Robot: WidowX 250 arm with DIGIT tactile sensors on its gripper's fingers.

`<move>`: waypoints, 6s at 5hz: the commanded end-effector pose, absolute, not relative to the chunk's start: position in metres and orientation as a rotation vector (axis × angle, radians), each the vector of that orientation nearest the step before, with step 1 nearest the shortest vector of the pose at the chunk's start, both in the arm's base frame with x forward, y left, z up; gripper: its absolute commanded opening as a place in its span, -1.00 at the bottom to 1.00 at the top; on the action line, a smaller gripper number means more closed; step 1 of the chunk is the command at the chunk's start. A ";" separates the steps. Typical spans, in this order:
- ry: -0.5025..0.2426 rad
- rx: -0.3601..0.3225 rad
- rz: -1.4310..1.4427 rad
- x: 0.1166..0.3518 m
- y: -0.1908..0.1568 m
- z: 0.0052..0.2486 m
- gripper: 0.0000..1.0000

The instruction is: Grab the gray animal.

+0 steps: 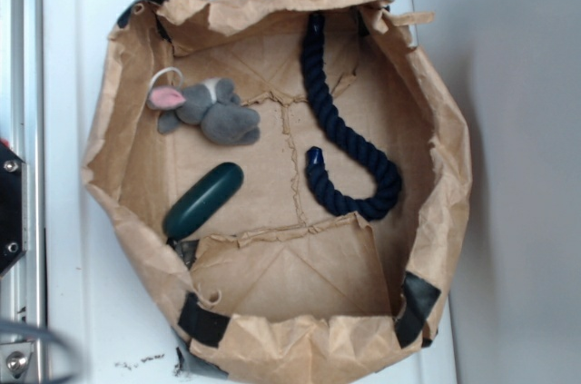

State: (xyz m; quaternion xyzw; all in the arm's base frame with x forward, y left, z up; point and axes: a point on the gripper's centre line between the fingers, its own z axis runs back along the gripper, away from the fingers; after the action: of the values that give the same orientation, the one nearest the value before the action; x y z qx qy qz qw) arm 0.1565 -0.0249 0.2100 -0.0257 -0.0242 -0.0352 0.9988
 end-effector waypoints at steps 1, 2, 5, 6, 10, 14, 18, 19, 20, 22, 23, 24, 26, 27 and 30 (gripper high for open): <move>-0.157 -0.041 -0.186 0.216 -0.023 0.199 1.00; -0.228 -0.052 -0.297 0.239 -0.010 0.182 1.00; -0.228 -0.052 -0.297 0.239 -0.010 0.182 1.00; -0.228 -0.052 -0.297 0.239 -0.010 0.182 1.00; -0.229 0.018 -0.385 0.232 0.056 0.111 1.00; -0.321 0.216 -0.348 0.226 0.021 0.034 1.00; -0.349 0.193 -0.255 0.242 0.016 0.046 -1.00; -0.356 0.192 -0.255 0.244 0.016 0.046 -1.00; -0.359 0.187 -0.235 0.251 0.011 0.049 -1.00; -0.360 0.175 -0.198 0.259 0.006 0.057 -1.00; -0.291 0.109 -0.186 0.262 0.011 0.088 -1.00; -0.259 0.052 -0.195 0.259 0.019 0.111 -1.00; -0.254 0.038 -0.208 0.268 0.026 0.114 0.32; -0.278 0.085 -0.223 0.277 0.028 0.091 1.00; -0.200 0.173 -0.377 0.271 0.034 0.049 1.00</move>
State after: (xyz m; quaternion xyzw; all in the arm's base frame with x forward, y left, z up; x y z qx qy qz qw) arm 0.2656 0.0341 0.0457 0.0798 -0.0926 -0.1789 0.9763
